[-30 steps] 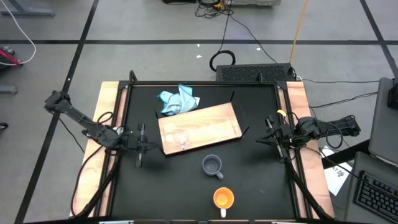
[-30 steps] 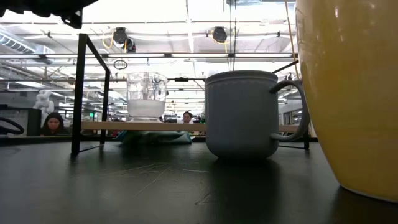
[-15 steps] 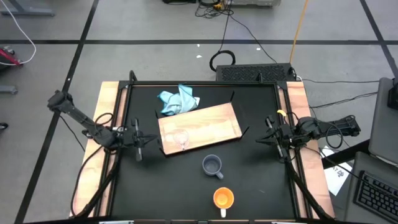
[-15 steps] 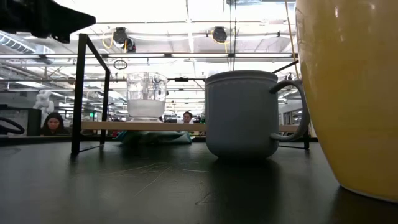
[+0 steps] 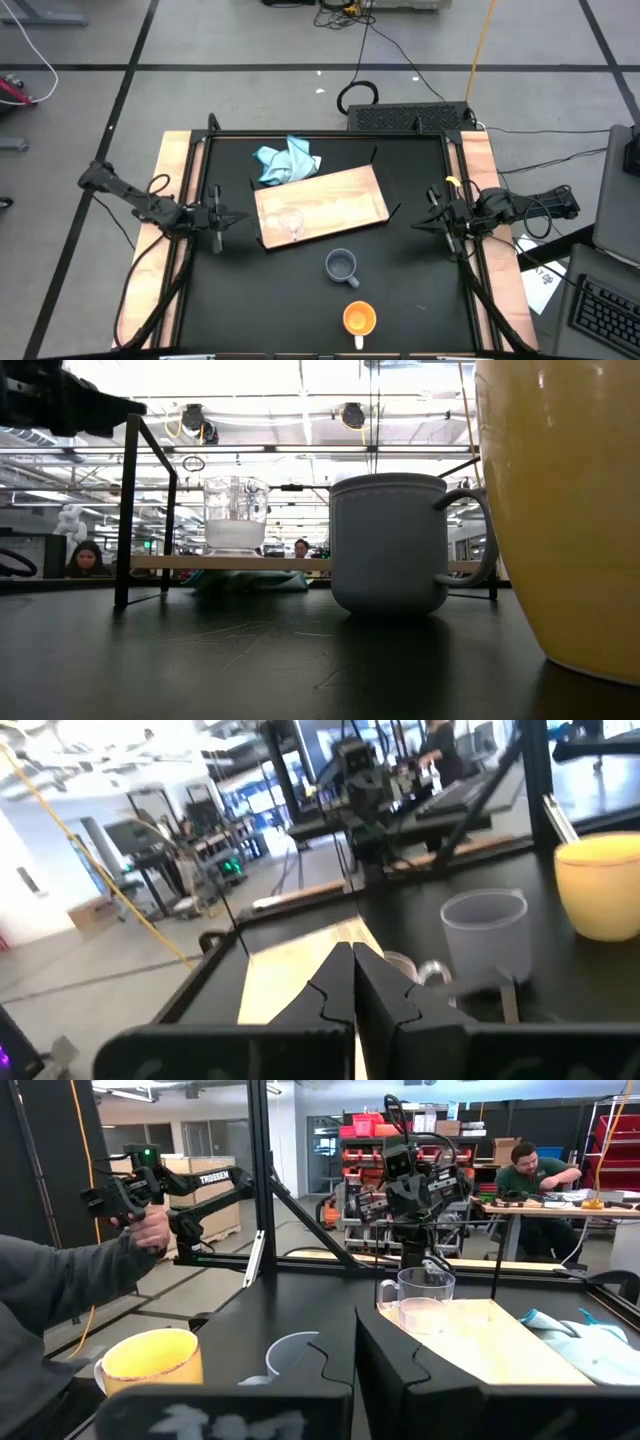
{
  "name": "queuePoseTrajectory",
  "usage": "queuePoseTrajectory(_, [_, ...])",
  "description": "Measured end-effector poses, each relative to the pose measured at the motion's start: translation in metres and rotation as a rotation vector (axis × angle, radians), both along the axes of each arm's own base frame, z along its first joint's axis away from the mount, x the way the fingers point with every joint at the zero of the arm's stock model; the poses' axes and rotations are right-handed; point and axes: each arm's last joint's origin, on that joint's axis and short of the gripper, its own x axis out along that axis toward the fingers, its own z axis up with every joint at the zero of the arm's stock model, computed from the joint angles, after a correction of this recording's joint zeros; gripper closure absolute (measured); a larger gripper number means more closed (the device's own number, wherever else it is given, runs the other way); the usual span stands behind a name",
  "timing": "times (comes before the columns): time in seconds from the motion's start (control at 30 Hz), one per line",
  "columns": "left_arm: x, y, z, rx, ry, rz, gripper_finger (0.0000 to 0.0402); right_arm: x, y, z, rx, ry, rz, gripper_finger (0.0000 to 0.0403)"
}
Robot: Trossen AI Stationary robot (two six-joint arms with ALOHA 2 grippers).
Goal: Stack small to large cups/mugs on shelf
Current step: Put the gray mug on the shelf
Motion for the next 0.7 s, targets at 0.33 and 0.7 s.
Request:
queuePoseTrajectory(0.33, [-0.015, 0.006, 0.005, -0.103, 0.075, -0.149, 0.0402, 0.000, 0.000, 0.000, -0.007, -0.002, -0.001, 0.0403])
queuePoseTrajectory(0.7, [-0.013, 0.008, -0.007, -0.161, 0.109, -0.136, 0.0402, 0.000, 0.000, 0.000, -0.025, -0.007, -0.001, 0.0403])
